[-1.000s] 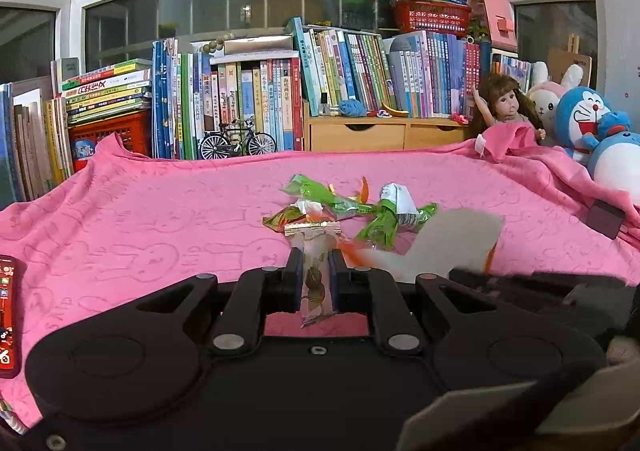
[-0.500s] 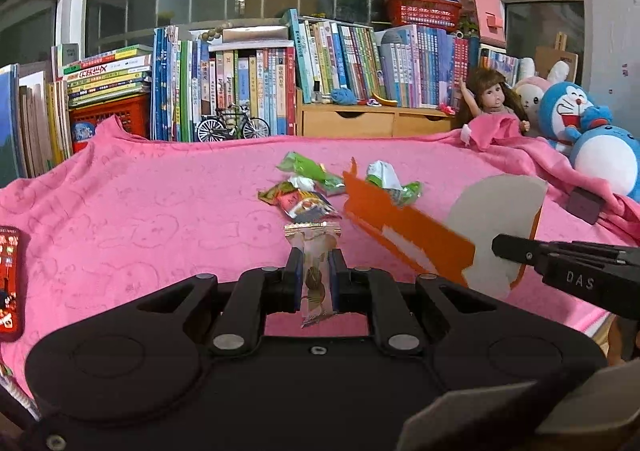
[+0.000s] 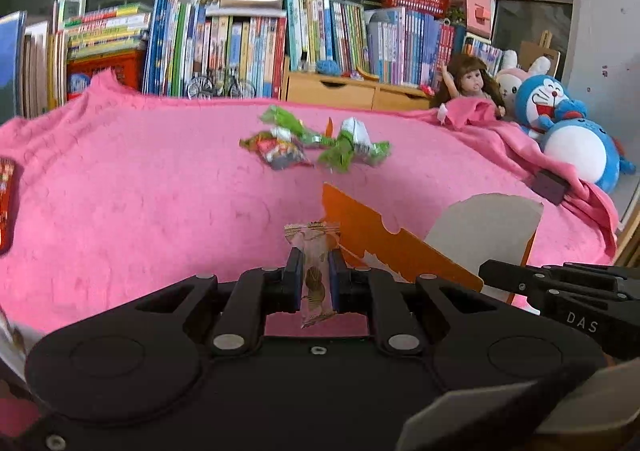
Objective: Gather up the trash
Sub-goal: 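Lower the clear wrapper and white paper box into the bin below the table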
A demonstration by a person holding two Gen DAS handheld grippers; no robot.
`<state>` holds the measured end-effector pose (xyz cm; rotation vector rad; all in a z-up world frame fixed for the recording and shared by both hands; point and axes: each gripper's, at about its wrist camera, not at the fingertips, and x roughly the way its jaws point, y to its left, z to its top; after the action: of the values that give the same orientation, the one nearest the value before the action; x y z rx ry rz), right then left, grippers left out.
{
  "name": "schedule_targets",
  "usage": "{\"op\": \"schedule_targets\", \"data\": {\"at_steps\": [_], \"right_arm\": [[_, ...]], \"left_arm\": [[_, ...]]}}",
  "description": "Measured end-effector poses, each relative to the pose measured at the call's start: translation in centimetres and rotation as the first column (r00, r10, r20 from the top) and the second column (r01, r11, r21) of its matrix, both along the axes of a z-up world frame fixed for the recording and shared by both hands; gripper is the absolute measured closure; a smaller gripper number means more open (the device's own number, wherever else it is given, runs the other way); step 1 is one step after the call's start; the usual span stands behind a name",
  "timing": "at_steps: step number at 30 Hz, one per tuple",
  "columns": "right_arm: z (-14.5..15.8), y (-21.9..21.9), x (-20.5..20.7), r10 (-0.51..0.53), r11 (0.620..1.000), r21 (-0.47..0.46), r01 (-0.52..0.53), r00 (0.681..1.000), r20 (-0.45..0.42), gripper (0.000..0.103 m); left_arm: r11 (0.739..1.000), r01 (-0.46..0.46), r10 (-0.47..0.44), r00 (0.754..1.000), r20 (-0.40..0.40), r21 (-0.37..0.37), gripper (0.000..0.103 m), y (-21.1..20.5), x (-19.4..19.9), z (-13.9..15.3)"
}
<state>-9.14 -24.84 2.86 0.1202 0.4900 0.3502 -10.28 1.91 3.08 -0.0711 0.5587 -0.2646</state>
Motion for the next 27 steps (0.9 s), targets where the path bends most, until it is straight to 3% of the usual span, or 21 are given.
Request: {"op": "schedule_targets", "data": {"at_steps": [14,22,27], "right_arm": [[-2.9,0.8,-3.6,0.053,0.998,-0.025,-0.057,0.988,-0.143,0.096],[-6.0,1.1,-3.1,0.015,0.995,-0.089,-0.04,0.964,-0.266,0.096],[-8.3,1.6,-2.8,0.001,0.99,-0.133,-0.05,0.939,-0.345,0.095]], "left_arm": [[0.999,0.017,-0.008,0.979,-0.202,0.042,0.091,0.5,-3.8,-5.4],[0.997,0.054,-0.032,0.949,-0.313,0.061,0.091,-0.2,-3.4,-9.1],[0.996,0.059,-0.03,0.917,-0.397,0.06,0.091,-0.5,-2.7,-11.7]]}}
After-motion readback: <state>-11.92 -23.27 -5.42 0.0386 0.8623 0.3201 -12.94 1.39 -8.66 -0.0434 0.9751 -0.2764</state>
